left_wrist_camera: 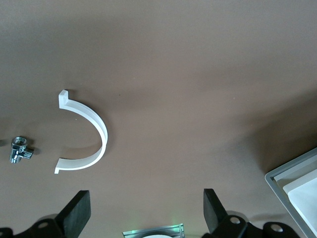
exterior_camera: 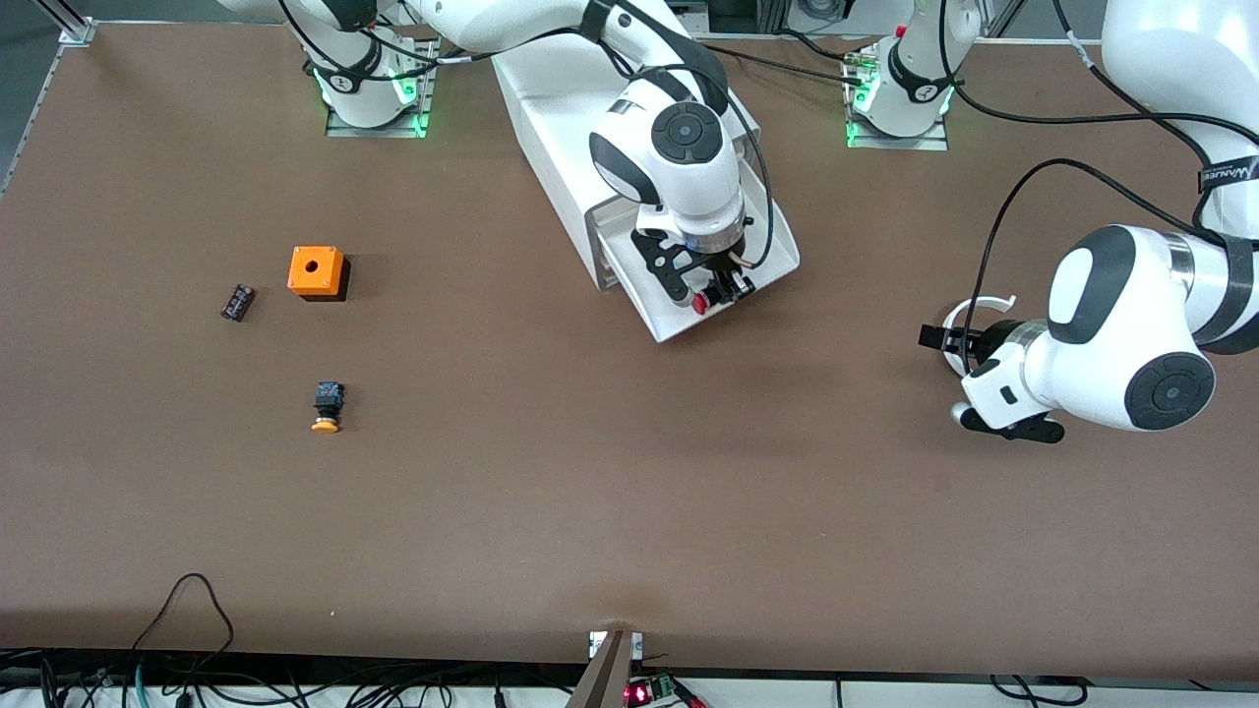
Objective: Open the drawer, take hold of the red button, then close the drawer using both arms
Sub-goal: 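Lift the red button out with the right gripper while the left gripper approaches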
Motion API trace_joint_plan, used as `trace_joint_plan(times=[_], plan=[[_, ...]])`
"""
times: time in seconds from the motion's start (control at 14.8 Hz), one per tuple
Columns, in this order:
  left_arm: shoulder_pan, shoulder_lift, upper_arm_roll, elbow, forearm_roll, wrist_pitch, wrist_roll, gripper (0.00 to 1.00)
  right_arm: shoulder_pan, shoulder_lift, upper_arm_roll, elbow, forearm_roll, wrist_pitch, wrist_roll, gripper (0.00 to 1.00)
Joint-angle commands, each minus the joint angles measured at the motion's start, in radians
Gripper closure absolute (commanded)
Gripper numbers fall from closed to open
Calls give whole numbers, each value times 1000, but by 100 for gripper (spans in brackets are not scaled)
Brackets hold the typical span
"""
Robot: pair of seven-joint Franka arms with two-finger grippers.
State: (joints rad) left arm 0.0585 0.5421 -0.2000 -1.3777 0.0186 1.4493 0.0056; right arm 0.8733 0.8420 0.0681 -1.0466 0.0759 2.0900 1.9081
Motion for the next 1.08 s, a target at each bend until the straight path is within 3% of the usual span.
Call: trace_joint_plan(times=[0.0,0.4,0.74,1.01], plan=[[-26,15,1,34,31,-10,-19,0,-28,-37,-5,60,2,-128,-90,100],[-46,13,-7,19,8,35,-113,0,-195,-113,4,76,16,-241,-481,100],[-69,15,-7,9,3,45,-156,0,-365,-116,1,73,58,-353,-870,100],[-91,28,-7,-47,-63,147,-289,0,-473,-116,-4,65,56,-429,-1197,100]])
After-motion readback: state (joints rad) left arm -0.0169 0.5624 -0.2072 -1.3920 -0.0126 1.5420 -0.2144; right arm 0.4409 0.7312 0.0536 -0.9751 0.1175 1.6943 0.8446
